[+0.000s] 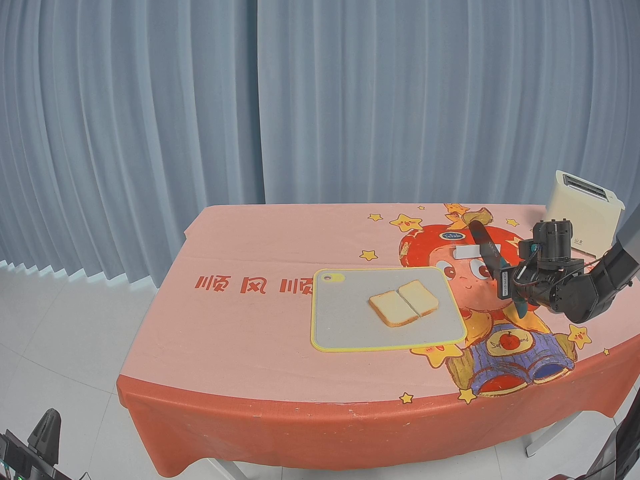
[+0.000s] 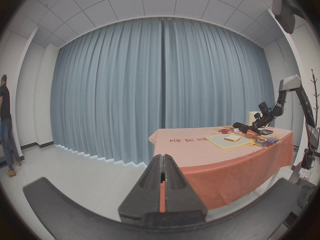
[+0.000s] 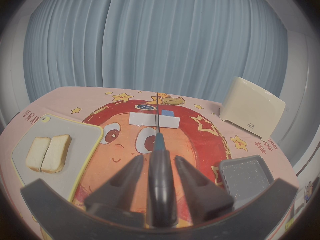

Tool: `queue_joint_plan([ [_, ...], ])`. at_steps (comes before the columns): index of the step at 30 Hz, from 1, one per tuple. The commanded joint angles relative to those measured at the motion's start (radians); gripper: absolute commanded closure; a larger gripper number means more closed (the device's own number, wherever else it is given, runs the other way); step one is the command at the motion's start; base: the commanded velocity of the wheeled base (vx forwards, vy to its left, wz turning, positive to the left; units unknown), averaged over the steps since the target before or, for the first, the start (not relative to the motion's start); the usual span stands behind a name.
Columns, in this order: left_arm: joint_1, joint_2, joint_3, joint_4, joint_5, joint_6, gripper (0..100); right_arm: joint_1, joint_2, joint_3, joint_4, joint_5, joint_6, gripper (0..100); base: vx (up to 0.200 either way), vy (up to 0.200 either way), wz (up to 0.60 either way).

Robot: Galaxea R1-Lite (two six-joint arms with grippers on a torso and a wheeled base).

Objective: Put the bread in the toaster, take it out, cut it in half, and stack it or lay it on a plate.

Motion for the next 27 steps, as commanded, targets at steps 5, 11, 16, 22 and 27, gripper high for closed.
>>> queue_joint_plan([
  [5,0.0,0.001,0.018,0.0,-0.001,0.0,100,-0.002,-0.002,0.005,0.001,0.001,-0.002,0,0.0,0.0,0.0],
  [11,0.0,0.001,0.018,0.0,0.0,0.0,100,0.0,-0.007,0.006,0.0,0.0,-0.003,0,0.0,0.0,0.0],
  [16,0.0,0.001,0.018,0.0,-0.001,0.0,100,0.001,-0.011,0.005,0.0,-0.003,-0.003,0,0.0,0.0,0.0],
  [22,0.0,0.001,0.018,0.0,0.0,0.0,100,0.014,-0.033,0.006,0.001,-0.011,-0.003,0,0.0,0.0,0.0],
  [27,0.0,0.001,0.018,0.0,-0.001,0.0,100,0.015,-0.06,0.006,0.009,-0.011,-0.003,0,0.0,0.0,0.0],
])
